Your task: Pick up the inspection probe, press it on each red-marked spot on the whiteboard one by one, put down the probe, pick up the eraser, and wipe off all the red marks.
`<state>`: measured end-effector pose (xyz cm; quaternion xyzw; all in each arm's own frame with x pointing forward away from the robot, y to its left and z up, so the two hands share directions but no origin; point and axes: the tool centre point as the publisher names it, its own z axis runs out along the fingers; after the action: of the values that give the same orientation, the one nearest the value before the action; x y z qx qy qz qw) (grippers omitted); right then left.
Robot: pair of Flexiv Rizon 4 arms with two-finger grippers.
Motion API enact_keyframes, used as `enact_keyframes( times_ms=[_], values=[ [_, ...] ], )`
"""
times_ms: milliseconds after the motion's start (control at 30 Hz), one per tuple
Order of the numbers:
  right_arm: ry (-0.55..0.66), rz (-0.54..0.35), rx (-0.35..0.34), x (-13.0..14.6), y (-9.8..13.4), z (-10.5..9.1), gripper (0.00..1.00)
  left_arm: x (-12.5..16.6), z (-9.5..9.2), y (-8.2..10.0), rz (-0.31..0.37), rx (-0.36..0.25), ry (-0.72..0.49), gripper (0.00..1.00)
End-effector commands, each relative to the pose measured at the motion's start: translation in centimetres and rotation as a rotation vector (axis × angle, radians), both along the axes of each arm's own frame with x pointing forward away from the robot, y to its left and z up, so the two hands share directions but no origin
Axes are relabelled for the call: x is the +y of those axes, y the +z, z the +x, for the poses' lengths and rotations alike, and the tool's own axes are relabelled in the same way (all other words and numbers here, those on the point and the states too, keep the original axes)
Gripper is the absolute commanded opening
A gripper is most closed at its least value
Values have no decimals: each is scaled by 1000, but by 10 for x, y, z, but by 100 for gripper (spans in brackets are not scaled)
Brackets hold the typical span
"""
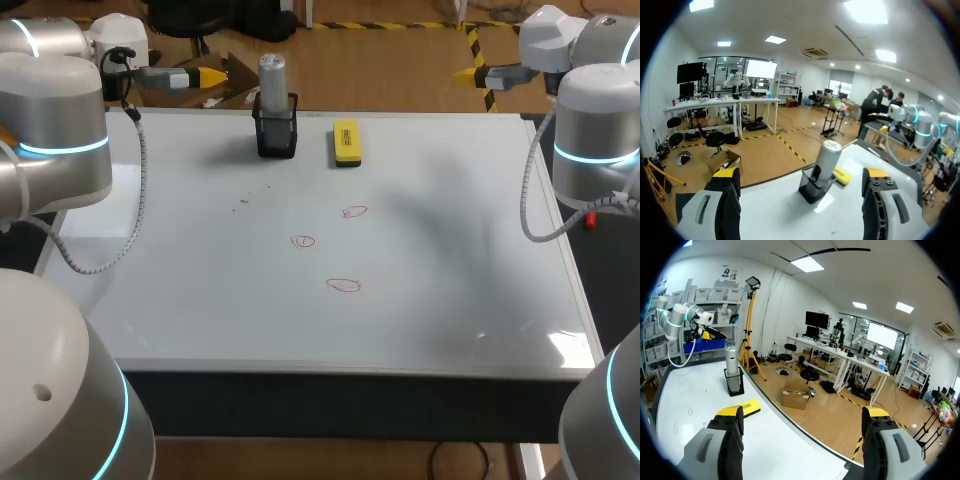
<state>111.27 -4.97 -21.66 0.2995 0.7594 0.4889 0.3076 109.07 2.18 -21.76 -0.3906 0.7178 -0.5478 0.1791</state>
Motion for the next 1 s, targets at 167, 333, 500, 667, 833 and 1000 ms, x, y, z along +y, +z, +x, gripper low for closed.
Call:
enact_keyframes(
  times_ms=[167,333,500,667,833,1000],
  values=[
    [1,0,1,0,0,0,100,-14,0,0,-10,-41,-158,100],
    [1,0,1,0,0,0,100,-44,1,-1,9,-45,-306,100],
    [1,0,1,0,0,0,100,-66,-3,-4,-45,-75,-495,100],
    [1,0,1,0,0,0,100,-86,0,-5,-104,-105,-609,100],
    [1,0,1,0,0,0,100,-103,4,-8,-149,-136,-677,100],
    [1,0,1,0,0,0,100,-118,8,-17,-198,-154,-721,100]
  ],
)
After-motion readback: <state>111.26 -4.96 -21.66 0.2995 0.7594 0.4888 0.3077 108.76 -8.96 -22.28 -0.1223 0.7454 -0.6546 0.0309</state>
